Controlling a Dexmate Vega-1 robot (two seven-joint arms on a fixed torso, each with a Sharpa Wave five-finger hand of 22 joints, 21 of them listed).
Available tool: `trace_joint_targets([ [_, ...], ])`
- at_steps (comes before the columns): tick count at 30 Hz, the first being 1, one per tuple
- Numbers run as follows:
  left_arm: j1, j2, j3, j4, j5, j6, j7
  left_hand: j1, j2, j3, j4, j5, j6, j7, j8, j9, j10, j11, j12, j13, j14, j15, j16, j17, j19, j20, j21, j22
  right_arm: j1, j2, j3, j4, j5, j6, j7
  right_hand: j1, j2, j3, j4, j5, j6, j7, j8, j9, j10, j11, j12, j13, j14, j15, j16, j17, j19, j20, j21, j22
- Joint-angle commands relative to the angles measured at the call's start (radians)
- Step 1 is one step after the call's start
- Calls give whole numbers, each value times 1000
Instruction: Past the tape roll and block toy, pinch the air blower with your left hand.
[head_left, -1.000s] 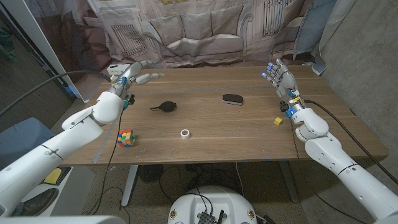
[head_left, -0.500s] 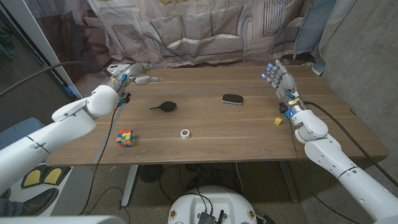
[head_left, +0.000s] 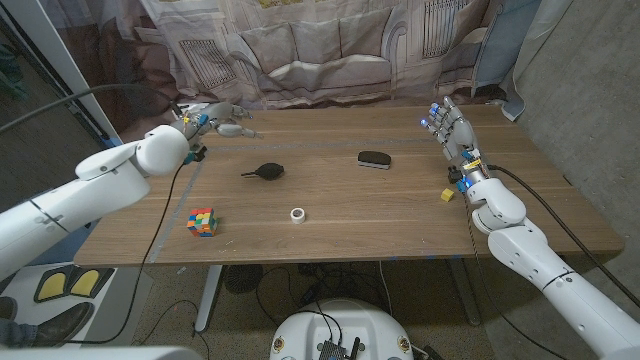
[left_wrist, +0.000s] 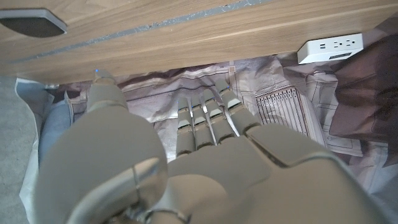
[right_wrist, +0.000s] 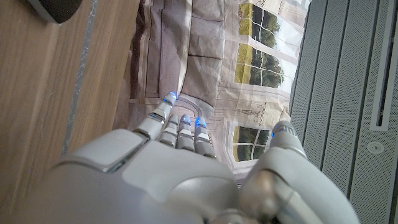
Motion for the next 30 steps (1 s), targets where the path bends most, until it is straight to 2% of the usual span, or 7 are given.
trace_joint_targets([
  [1, -113, 47, 99, -42, 114, 98, -150, 18, -9, 6, 5, 4, 32, 1, 4, 5, 36, -7, 12, 5, 43, -10, 12, 4, 36, -2, 11, 2, -23, 15, 14, -5, -3, 21, -26, 7, 4, -2, -5, 6, 12, -2, -3, 3, 8, -1, -2, 5, 4, 9, 1, 3, 1, 6, -1, 2],
  [7, -175, 49, 150, -49, 180, 130, -244, 1, -13, 1, 25, 2, 102, -8, 21, 6, 83, -11, 23, 8, 82, -14, 14, 7, 59, -4, 12, 4, -31, 16, 21, -5, -4, 29, -30, 7, 5, -2, -4, 5, 13, -2, -3, 3, 10, 0, -2, 5, 6, 10, 0, 3, 1, 8, -1, 2],
  [10, -215, 43, 183, -40, 221, 128, -303, -17, -19, -6, 36, 1, 112, -18, 17, 6, 84, -23, 17, 9, 37, -9, -9, 7, 29, 4, -6, 5, -32, 20, 24, -5, 0, 30, -33, 7, 5, -3, -4, 5, 14, -3, -3, 3, 11, 0, -2, 5, 7, 10, 1, 3, 3, 9, -1, 2],
  [16, -260, 29, 220, -15, 290, 104, -371, -4, -13, 2, 33, 4, 87, -28, 0, 6, 51, -23, -2, 10, 16, -12, -18, 6, 7, 8, -21, 4, -34, 17, 25, -20, -5, 17, -45, 6, 5, -3, -4, 5, 15, -3, -4, 3, 12, -1, -2, 5, 7, 11, 0, 3, 4, 9, -1, 2],
  [19, -276, 21, 229, -3, 306, 91, -405, 14, 1, 14, 30, 5, 29, -11, -25, 7, 24, -9, -17, 11, 4, -6, -21, 6, 12, 8, -24, 5, -34, 13, 24, -29, -12, 14, -48, 6, 5, -4, -4, 4, 15, -3, -4, 3, 12, -2, -2, 5, 7, 11, 0, 3, 5, 10, -1, 2],
  [25, -310, 4, 255, 24, 352, 46, -469, 19, 1, 16, 29, 4, 8, -6, -31, 7, 7, -4, -25, 12, -1, -7, -22, 6, 24, 5, -22, 5, -36, 19, 24, -33, -9, 10, -55, 6, 6, -4, -4, 4, 16, -2, -4, 3, 13, -1, -3, 5, 9, 12, 0, 3, 5, 10, -1, 2],
  [30, -326, -17, 264, 54, 372, 4, -492, 33, 3, 22, 24, 6, -3, -10, -32, 8, 1, -14, -28, 13, -3, -9, -22, 6, 32, 3, -21, 5, -43, 16, 22, -39, -16, 11, -55, 6, 6, -4, -3, 4, 16, -2, -5, 3, 13, -1, -3, 5, 9, 11, 0, 4, 5, 10, -1, 2],
])
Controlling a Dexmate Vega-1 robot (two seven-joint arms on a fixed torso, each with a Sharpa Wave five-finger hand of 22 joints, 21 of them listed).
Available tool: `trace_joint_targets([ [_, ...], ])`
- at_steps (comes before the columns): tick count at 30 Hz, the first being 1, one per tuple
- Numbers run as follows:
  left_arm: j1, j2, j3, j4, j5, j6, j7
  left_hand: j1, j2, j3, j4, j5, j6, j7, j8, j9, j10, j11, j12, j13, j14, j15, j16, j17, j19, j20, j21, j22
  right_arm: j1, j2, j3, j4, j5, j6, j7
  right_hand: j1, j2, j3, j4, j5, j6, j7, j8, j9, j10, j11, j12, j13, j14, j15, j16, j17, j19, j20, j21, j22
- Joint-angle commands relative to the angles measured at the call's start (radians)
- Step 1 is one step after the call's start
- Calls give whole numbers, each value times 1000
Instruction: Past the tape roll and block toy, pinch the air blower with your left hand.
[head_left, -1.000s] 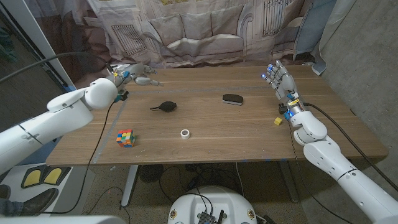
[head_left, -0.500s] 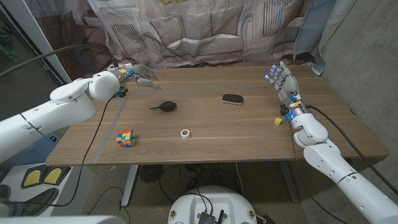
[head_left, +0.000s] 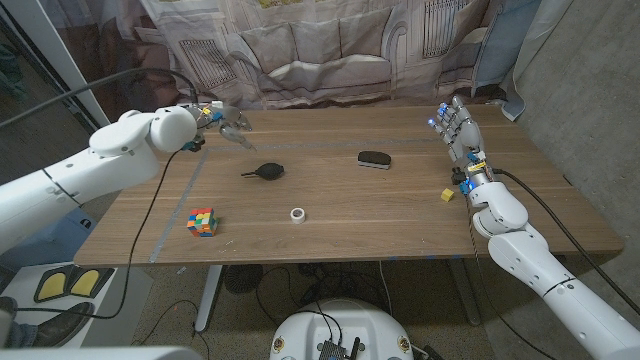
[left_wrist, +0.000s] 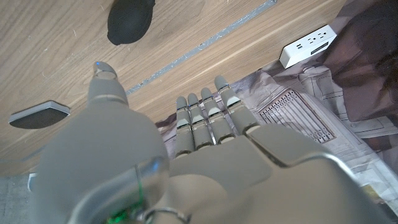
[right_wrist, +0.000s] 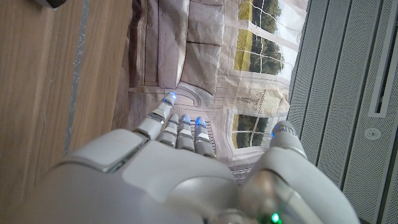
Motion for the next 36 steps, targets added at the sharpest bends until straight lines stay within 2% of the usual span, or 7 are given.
trace_joint_targets([
  [1, -63, -39, 44, 58, 76, -80, -100, 22, 2, 11, -5, 6, -6, -3, 0, 5, -5, -7, -4, 1, -1, -4, -2, 3, 14, -3, 3, 5, -12, 1, 0, -18, -5, -10, -13, 6, 7, -4, -3, 4, 12, 3, -1, 3, 8, 6, -3, 5, 4, 7, 0, 4, 3, 2, -1, 2],
  [7, -84, -65, 69, 84, 136, -116, -126, 37, 4, 16, -10, 8, -8, -7, 2, 5, -2, -7, -3, 2, 1, -4, -1, 3, 23, 1, 4, 5, -16, 1, 0, -30, -13, -13, -23, 5, 8, -5, -3, 4, 12, 2, -2, 3, 9, 6, -4, 5, 6, 7, 0, 4, 4, 3, -1, 2],
  [16, -73, -102, 73, 127, 160, -159, -103, 26, -7, 9, -2, 5, -26, -14, -1, 5, -7, -21, -6, 4, -14, -2, -4, 4, 7, 8, -6, 6, -15, -1, -2, -35, -26, -16, -26, 5, 11, -4, -2, 3, 14, 2, -2, 3, 10, 6, -4, 6, 6, 6, 0, 4, 4, 3, -1, 2],
  [18, -74, -107, 74, 133, 164, -160, -107, 25, -8, 9, -2, 5, -29, -14, -1, 5, -10, -19, -7, 4, -15, -4, -4, 4, 7, 9, -6, 6, -16, 2, -2, -38, -20, -20, -30, 5, 11, -5, -2, 3, 14, 1, -2, 3, 11, 6, -4, 6, 7, 7, 0, 4, 5, 4, -2, 2],
  [19, -87, -117, 85, 145, 168, -164, -129, 28, -7, 10, -2, 5, -36, -9, -2, 5, -16, -8, -9, 5, -8, -6, -1, 4, 10, 8, -6, 6, -14, 2, -3, -36, -20, -21, -29, 5, 12, -5, -2, 3, 14, 1, -2, 3, 11, 6, -4, 6, 6, 7, 0, 4, 5, 4, -2, 2],
  [23, -94, -133, 101, 160, 199, -174, -129, 42, 2, 19, -5, 6, -48, 0, -2, 5, -34, 6, -15, 6, -12, -4, -2, 4, 9, -4, -8, 7, -11, 2, -5, -33, -22, -21, -27, 6, 12, -5, -2, 3, 15, 1, -2, 3, 13, 6, -4, 6, 7, 6, -1, 4, 6, 4, -1, 2],
  [36, -101, -178, 120, 205, 225, -196, -112, 48, 5, 23, -4, 5, -57, -2, 2, 5, -53, 5, -20, 7, -35, 0, -7, 4, -12, -5, -19, 7, -17, -4, 0, -27, -25, -24, -30, 6, 13, -5, -2, 3, 18, 2, -2, 3, 16, 4, -4, 6, 10, 5, -1, 5, 10, 3, -1, 2],
])
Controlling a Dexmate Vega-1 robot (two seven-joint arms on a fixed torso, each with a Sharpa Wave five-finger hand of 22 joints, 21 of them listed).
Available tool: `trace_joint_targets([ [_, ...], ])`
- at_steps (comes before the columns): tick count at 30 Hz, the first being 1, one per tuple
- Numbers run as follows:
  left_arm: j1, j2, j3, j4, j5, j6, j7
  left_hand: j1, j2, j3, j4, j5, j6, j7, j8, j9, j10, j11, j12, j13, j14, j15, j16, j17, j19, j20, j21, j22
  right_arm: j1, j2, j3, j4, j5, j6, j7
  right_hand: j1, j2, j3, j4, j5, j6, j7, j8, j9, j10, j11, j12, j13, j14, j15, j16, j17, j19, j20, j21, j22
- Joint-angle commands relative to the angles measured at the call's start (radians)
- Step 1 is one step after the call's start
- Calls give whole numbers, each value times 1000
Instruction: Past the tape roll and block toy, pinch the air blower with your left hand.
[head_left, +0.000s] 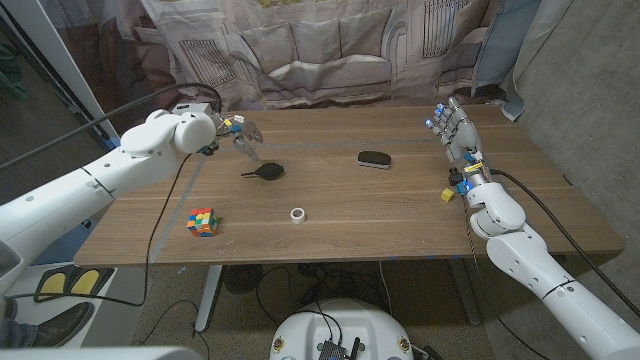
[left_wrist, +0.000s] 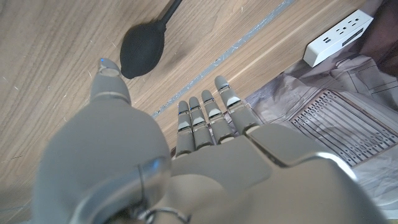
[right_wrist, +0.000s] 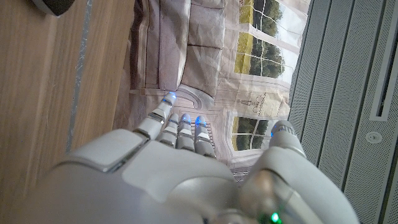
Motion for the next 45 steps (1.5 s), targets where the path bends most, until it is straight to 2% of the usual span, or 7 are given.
trace_joint_targets([
  [1, -9, -42, 26, 42, 47, -20, 17, 11, 1, 5, -1, 0, 8, -3, 9, 5, -8, 1, 1, 3, -16, 3, -5, 4, -9, -2, -4, 2, -8, -4, 7, 2, 0, -4, -9, 0, 8, -5, -2, 3, 8, 1, -2, 3, 11, -2, -4, 6, 6, 2, -1, 5, 10, 3, -1, 3],
  [10, -26, -70, 51, 83, 65, -50, 11, 11, 3, 7, 3, -1, 21, -8, 16, 5, -6, -7, 4, 3, -39, 4, -6, 4, -31, -10, -13, 2, -20, -6, 16, -5, 0, 1, -14, 1, 8, -6, -2, 3, 8, 2, -3, 3, 12, -1, -4, 6, 6, 0, -1, 5, 11, 4, -1, 3],
  [19, -16, -100, 74, 110, 98, -20, 33, 22, 9, 14, 0, 0, 22, -6, 15, 5, -5, -3, 6, 4, -28, 5, 0, 3, -11, -11, -5, 2, -36, -18, 23, -26, -3, -15, -25, 0, 9, -7, -2, 2, 8, 1, -4, 3, 12, 0, -5, 6, 7, 3, -2, 5, 12, 4, -1, 3],
  [25, -32, -127, 96, 142, 103, -17, 23, 23, 7, 14, 1, -1, -29, -17, -1, 5, -28, -6, -1, 4, -34, 5, 0, 4, -4, -2, -3, 3, -46, -21, 29, -38, 3, -26, -33, 0, 9, -7, -2, 2, 9, 1, -4, 3, 12, 0, -6, 6, 7, 3, -2, 5, 12, 5, -1, 3],
  [30, -43, -143, 106, 169, 90, -21, 20, 22, 6, 14, 3, -2, -50, -6, -4, 5, -43, -4, -5, 3, -38, 6, 0, 4, -3, 0, -3, 3, -55, -25, 34, -47, 0, -30, -40, 1, 10, -7, -3, 2, 9, 2, -5, 3, 13, 0, -6, 6, 8, 3, -2, 5, 12, 6, -2, 3],
  [33, -43, -152, 109, 181, 79, -20, 29, 19, 3, 13, 5, -3, -107, 1, -13, 4, -63, 4, -9, 3, -44, 11, 0, 4, -6, 6, -5, 3, -63, -26, 37, -53, -2, -31, -44, 1, 10, -7, -3, 2, 10, 2, -5, 3, 12, 1, -6, 6, 8, 3, -3, 5, 12, 6, -2, 3],
  [45, -65, -188, 147, 237, 79, -34, 80, 23, 5, 17, 5, -3, -90, 9, 6, 4, -48, 10, 3, 3, -21, 12, 9, 4, 18, 16, 3, 3, -78, -27, 45, -66, 2, -41, -55, 2, 11, -8, -3, 2, 10, 1, -5, 3, 13, -1, -6, 6, 9, 2, -3, 5, 12, 6, -2, 3],
])
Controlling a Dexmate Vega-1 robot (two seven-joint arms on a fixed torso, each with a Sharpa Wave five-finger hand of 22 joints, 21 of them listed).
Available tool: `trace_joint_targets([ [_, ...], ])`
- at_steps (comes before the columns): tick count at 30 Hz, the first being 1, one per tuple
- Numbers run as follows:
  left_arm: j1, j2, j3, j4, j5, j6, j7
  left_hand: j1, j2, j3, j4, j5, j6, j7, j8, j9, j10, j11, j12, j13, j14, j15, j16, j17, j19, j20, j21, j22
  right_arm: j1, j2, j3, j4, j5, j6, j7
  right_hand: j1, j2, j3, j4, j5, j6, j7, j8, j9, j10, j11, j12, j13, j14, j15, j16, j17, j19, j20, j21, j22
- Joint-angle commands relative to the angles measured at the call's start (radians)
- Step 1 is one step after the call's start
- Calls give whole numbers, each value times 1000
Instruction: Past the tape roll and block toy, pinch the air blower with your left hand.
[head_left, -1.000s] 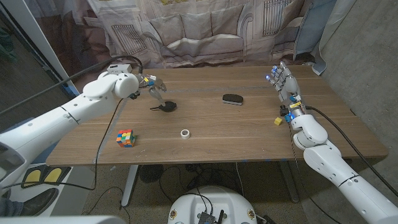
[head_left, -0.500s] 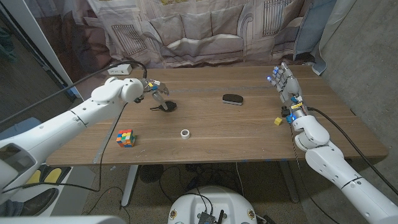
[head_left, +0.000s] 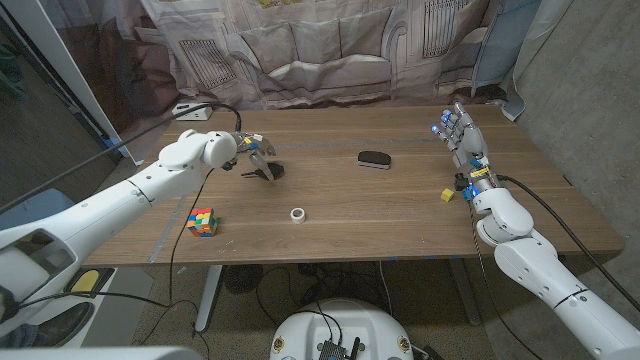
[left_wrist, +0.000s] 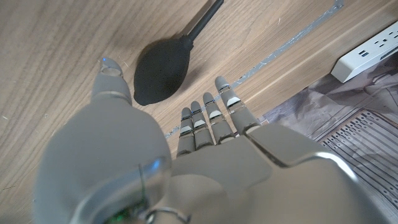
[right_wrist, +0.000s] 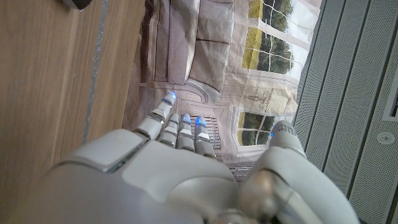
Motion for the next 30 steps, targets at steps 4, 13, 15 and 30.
trace_joint_targets([
  [4, -8, -24, 66, 31, 98, 11, 94, 17, -1, 11, -4, -4, 46, -3, 25, 3, 37, -8, 20, 3, 43, -4, 14, 3, 38, 6, 13, 4, -11, 0, 7, -14, 0, -11, -13, 2, 12, -4, 1, 2, 10, 1, -2, 3, 8, 5, -2, 6, 9, 3, -3, 5, 7, 1, -2, 3],
  [13, 36, -9, 46, 30, 113, 4, 181, 39, 1, 20, -11, -4, 77, -2, 34, 3, 65, -14, 30, 3, 73, -16, 20, 3, 63, -1, 20, 4, -14, 5, 10, -18, -2, -10, -20, 3, 13, -4, 1, 2, 11, 1, -2, 3, 8, 5, -2, 6, 10, 5, -3, 5, 9, 2, -2, 3],
  [15, 43, -8, 45, 32, 121, 1, 202, 43, 2, 22, -13, -4, 82, -1, 35, 3, 67, -15, 31, 3, 76, -17, 20, 3, 67, -1, 21, 4, -12, 5, 9, -14, -3, -7, -15, 3, 13, -4, 1, 2, 11, 1, -2, 3, 9, 5, -2, 6, 11, 5, -3, 5, 9, 2, -2, 3],
  [30, 81, -6, 21, 74, 66, -61, 305, 90, 8, 43, -22, -6, 135, 5, 43, 2, 110, -6, 42, 2, 111, -21, 20, 3, 131, 18, 38, 3, -7, -3, 8, -25, -10, -23, -18, 3, 13, -5, 1, 2, 12, 1, -2, 3, 9, 4, -3, 6, 13, 6, -3, 5, 11, 4, -2, 3],
])
